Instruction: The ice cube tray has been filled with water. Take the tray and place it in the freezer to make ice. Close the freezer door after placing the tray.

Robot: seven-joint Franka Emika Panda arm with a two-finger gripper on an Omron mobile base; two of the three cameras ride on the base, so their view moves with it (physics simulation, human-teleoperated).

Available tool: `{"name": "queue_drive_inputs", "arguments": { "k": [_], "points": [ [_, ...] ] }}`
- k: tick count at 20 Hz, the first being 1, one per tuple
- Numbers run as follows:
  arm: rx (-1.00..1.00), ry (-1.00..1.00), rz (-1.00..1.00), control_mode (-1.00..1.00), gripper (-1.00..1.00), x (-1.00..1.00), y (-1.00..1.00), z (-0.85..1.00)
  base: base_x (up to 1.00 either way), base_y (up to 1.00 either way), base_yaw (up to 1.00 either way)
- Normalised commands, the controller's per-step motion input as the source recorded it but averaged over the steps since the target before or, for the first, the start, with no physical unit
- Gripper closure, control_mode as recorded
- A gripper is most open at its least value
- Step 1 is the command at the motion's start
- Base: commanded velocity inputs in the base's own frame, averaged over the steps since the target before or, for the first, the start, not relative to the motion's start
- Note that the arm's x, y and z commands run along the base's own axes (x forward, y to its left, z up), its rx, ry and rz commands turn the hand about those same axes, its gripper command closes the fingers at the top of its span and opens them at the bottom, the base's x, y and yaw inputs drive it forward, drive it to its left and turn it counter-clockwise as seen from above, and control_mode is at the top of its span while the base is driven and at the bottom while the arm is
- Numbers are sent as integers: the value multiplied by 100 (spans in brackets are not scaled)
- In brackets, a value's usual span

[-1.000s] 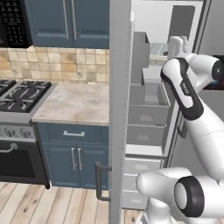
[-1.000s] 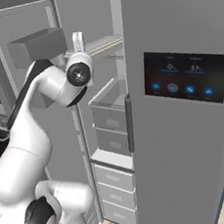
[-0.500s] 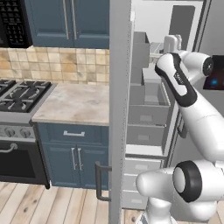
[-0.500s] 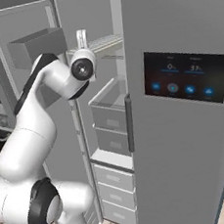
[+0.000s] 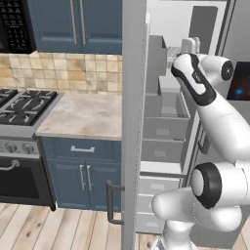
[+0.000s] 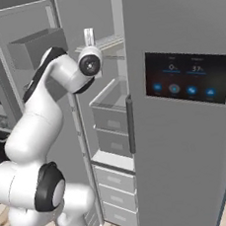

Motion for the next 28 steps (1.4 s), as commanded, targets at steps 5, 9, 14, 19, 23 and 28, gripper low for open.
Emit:
{"name": "queue_drive_inputs", "arguments": {
  "k": [5, 9, 14, 19, 23, 28],
  "points": [
    [0, 0, 0, -100, 100, 37, -13, 0, 0, 0, 0],
    [0, 0, 0, -100, 100, 35, -16, 0, 0, 0, 0],
    [0, 0, 0, -100, 100, 40, -10, 0, 0, 0, 0],
    [0, 0, -1, -100, 100, 41, -1, 0, 0, 0, 0],
    [0, 0, -1, -100, 100, 42, -5, 0, 0, 0, 0],
    [0, 0, -1, -100, 100, 46, -8, 0, 0, 0, 0]
  ]
}}
